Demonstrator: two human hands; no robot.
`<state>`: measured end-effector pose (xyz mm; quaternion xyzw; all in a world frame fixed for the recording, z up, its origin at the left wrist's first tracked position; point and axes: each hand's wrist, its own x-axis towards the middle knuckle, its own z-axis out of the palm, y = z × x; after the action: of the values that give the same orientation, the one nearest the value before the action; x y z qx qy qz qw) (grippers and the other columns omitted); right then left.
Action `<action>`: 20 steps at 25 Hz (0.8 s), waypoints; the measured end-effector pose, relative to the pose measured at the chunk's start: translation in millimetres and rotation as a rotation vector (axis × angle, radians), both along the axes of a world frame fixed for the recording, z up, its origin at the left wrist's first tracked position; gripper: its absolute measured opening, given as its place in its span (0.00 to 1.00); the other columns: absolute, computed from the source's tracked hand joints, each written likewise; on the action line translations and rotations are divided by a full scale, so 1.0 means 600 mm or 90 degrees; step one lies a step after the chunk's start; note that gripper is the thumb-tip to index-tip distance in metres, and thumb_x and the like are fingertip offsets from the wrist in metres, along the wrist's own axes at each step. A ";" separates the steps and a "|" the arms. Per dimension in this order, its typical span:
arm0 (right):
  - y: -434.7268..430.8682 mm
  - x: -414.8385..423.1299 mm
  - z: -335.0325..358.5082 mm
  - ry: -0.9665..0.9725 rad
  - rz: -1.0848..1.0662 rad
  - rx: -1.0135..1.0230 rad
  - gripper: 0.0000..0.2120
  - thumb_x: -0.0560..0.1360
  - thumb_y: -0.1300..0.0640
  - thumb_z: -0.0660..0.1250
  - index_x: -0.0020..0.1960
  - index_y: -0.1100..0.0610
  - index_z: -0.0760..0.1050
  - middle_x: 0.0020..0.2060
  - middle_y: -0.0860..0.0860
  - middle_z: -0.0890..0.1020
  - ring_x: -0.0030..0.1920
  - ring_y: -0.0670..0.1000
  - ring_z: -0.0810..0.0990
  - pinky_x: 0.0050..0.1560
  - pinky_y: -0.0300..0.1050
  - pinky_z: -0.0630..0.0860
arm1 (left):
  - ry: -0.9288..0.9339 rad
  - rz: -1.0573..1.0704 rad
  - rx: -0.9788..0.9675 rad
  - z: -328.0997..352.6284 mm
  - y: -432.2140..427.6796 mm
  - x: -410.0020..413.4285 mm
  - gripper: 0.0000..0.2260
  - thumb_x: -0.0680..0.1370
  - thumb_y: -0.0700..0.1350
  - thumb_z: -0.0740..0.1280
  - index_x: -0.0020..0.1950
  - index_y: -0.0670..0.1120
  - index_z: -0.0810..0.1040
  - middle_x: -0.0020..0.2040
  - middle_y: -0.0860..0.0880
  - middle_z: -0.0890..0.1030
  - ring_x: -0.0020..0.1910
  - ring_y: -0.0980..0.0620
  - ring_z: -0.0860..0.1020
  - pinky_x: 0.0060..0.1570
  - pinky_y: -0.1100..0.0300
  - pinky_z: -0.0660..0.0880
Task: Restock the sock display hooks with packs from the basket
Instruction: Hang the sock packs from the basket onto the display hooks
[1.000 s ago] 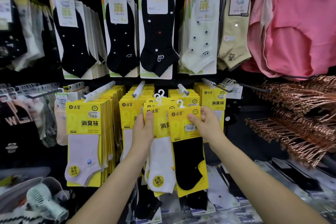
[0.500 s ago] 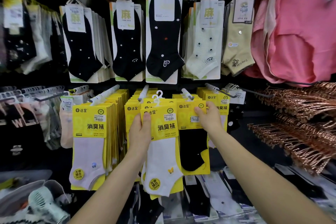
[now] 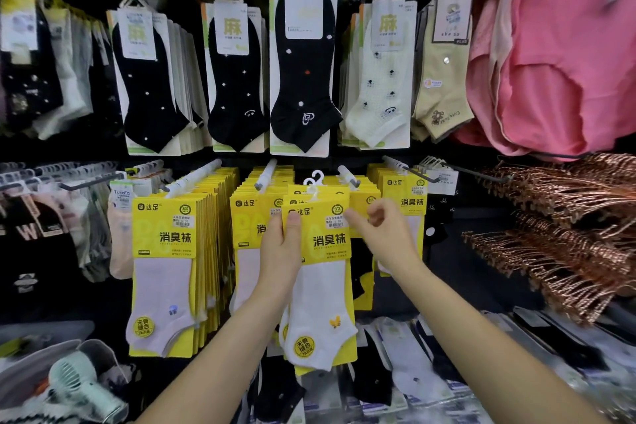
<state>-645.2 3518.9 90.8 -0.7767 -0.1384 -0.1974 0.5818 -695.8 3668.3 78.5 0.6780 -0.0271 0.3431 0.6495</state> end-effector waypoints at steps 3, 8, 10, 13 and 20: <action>0.016 -0.012 0.004 0.018 0.020 -0.088 0.21 0.65 0.40 0.73 0.47 0.52 0.69 0.40 0.47 0.75 0.40 0.46 0.73 0.39 0.42 0.72 | -0.001 -0.005 0.011 -0.001 -0.017 0.002 0.08 0.81 0.47 0.57 0.46 0.52 0.73 0.42 0.58 0.77 0.38 0.69 0.76 0.36 0.74 0.72; -0.002 -0.013 0.008 0.024 0.041 -0.017 0.10 0.71 0.52 0.72 0.47 0.56 0.76 0.42 0.49 0.83 0.46 0.52 0.82 0.48 0.51 0.79 | 0.000 -0.008 0.040 -0.008 -0.012 0.003 0.07 0.81 0.46 0.57 0.50 0.49 0.74 0.44 0.57 0.79 0.39 0.67 0.77 0.36 0.75 0.71; -0.010 -0.010 0.006 0.050 0.081 0.023 0.10 0.74 0.55 0.70 0.51 0.59 0.75 0.45 0.52 0.84 0.49 0.54 0.82 0.51 0.55 0.79 | 0.013 0.010 0.049 -0.013 -0.004 0.004 0.09 0.82 0.45 0.56 0.46 0.44 0.73 0.40 0.53 0.76 0.37 0.58 0.74 0.38 0.69 0.69; -0.024 -0.002 -0.001 0.077 0.086 0.035 0.07 0.76 0.56 0.66 0.54 0.55 0.73 0.49 0.52 0.83 0.53 0.53 0.81 0.51 0.51 0.79 | 0.035 0.031 0.035 -0.019 0.013 0.004 0.13 0.82 0.46 0.55 0.48 0.36 0.70 0.39 0.45 0.70 0.38 0.51 0.67 0.40 0.56 0.65; -0.031 0.039 0.008 0.076 -0.016 0.044 0.06 0.78 0.55 0.63 0.52 0.57 0.70 0.51 0.56 0.78 0.51 0.56 0.77 0.51 0.52 0.76 | 0.028 0.067 0.011 -0.012 0.047 -0.007 0.11 0.82 0.46 0.56 0.47 0.41 0.73 0.39 0.46 0.73 0.37 0.52 0.69 0.39 0.55 0.67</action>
<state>-622.0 3500.3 95.7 -0.7682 -0.0868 -0.1631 0.6130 -700.3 3696.7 71.4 0.6914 0.0197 0.3614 0.6253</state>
